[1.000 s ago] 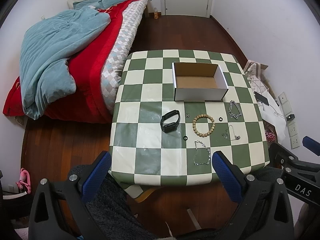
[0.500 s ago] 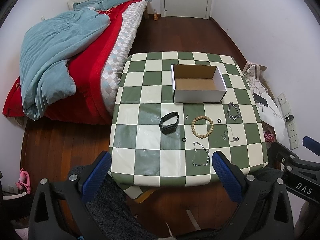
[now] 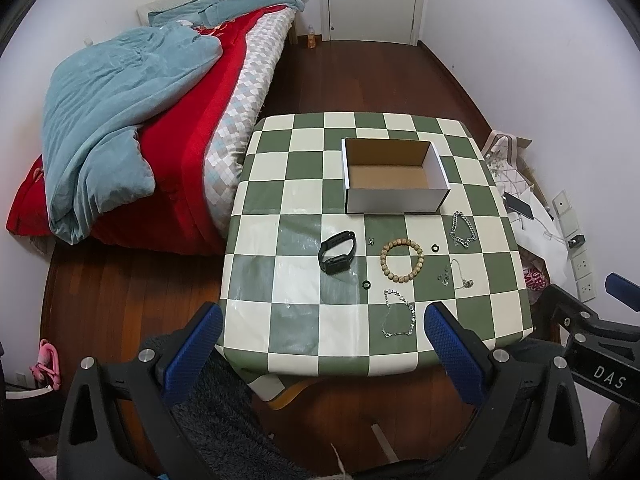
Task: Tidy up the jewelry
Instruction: 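Grasp the black watch band with the left tool while the right tool grasps the wooden bead bracelet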
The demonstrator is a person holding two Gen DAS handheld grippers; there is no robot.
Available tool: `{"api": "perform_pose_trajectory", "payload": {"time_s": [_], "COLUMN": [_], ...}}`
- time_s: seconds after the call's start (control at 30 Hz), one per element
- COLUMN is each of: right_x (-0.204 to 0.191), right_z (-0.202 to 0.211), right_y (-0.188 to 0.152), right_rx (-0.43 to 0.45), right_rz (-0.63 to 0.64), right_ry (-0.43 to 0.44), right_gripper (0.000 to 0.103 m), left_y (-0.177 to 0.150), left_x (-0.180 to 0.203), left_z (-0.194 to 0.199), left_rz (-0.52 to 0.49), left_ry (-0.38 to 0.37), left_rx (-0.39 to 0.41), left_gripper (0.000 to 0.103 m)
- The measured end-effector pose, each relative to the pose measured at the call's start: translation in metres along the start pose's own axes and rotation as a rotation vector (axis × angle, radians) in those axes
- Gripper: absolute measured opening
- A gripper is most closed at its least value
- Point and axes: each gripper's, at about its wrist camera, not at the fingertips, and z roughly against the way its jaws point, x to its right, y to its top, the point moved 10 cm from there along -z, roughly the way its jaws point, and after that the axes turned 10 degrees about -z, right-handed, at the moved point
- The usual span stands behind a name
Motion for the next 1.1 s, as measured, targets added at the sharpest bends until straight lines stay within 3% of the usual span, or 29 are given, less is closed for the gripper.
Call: {"api": "perform_pose_trajectory", "payload": {"time_s": [0.3, 0.47, 0.57, 0.7, 0.97, 1.1], "right_x": [0.002, 0.016, 0.032, 0.041, 0.005, -0.025], "right_z": [0.006, -0.006, -0.028, -0.07, -0.178, -0.227], "right_y": [0.0, 0.005, 0.01, 0.013, 0.012, 0.009], "right_rx": [0.009, 0.025, 0.012, -0.026, -0.124, -0.167], "right_rz": [-0.02, -0.053, -0.099, -0.149, -0.163, -0.155], "right_ry": [0.025, -0.004, -0.018, -0.005, 0.005, -0.023], "right_gripper": [0.103, 0.103, 0.103, 0.103, 0.088, 0.08], "left_y": [0.0, 0.017, 0.028, 0.036, 0.037, 0.039], "left_x": [-0.001, -0.018, -0.033, -0.047, -0.05, -0.05], "left_z": [-0.001, -0.027, -0.051, -0.101, -0.203, -0.231], "left_rz": [-0.005, -0.018, -0.039, -0.087, -0.228, -0.295], "left_ry": [0.018, 0.135, 0.251, 0.361, 0.452, 0.481], "left_rx": [0.012, 0.038, 0.054, 0.011, -0.14, -0.173], "left_gripper": [0.103, 0.103, 0.103, 0.103, 0.103, 0.103]}}
